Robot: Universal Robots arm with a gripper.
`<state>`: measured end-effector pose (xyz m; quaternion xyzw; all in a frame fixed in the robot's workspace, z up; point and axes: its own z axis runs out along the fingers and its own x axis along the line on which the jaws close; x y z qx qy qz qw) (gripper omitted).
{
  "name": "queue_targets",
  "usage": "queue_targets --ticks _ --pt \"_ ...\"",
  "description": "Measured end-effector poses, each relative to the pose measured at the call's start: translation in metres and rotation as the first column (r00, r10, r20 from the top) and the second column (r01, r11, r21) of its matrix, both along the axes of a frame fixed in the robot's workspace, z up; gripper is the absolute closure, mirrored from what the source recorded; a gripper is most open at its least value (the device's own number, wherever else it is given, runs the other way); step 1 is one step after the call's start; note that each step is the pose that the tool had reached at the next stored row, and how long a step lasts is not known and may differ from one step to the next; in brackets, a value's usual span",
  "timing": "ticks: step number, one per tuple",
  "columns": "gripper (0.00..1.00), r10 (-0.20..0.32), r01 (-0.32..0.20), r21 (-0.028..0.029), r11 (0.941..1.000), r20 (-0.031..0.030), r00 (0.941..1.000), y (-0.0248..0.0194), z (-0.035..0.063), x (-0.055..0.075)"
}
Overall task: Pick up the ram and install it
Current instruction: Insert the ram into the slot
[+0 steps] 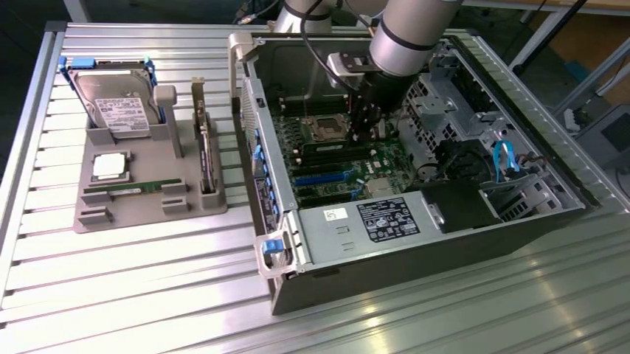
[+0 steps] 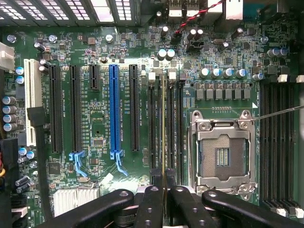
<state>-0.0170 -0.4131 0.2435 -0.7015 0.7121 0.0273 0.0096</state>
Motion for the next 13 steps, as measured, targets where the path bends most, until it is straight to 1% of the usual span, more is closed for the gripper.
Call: queue_targets --ticks 4,13 --pt "0.88 0.0 0.0 -0.0002 1.0 -0.0001 1.0 -0.0041 0.0001 0.0" --pt "0.88 -0.002 0.002 -0.0001 1.0 -0.0004 1.0 -0.0046 0.0001 0.0"
